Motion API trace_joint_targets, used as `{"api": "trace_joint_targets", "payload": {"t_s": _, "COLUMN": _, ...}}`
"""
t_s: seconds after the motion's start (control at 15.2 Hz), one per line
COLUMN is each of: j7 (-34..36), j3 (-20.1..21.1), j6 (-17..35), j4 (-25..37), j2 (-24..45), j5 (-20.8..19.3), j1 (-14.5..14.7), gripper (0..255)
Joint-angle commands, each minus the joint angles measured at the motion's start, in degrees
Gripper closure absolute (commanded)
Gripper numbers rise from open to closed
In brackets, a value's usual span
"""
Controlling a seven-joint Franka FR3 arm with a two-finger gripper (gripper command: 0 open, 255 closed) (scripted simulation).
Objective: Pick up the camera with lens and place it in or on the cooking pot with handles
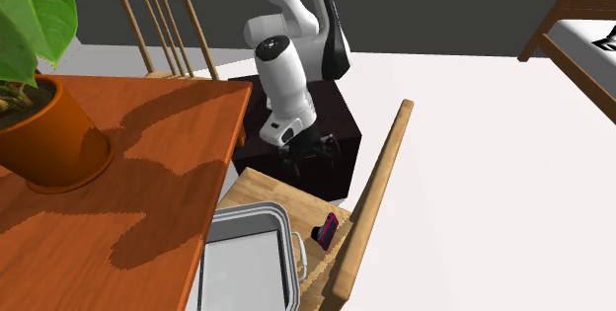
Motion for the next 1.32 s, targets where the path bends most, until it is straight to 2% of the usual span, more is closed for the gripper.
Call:
{"api": "trace_joint_targets", "payload": {"t_s": 0.0, "j7": -2.52, "j3": -0.68, "j6": 3.33, "j4": 1.81, "j2": 4.93, "j5": 4.13, "j1": 0.84, "gripper": 0}}
{"api": "trace_joint_targets", "payload": {"t_s": 0.33, "j7": -11.89, "j3": -0.5, "j6": 8.98, "j4": 7.86, "j2": 17.22, "j5": 17.35, "j1": 0.83, "gripper": 0}}
{"api": "trace_joint_targets", "payload": {"t_s": 0.66, "j7": -20.56, "j3": 2.73, "j6": 12.08, "j4": 16.17, "j2": 29.26, "j5": 29.39, "j1": -2.46, "gripper": 0}}
{"api": "trace_joint_targets", "payload": {"t_s": 1.25, "j7": -24.38, "j3": 5.62, "j6": 15.22, "j4": 20.48, "j2": 36.45, "j5": 34.17, "j1": -3.48, "gripper": 0}}
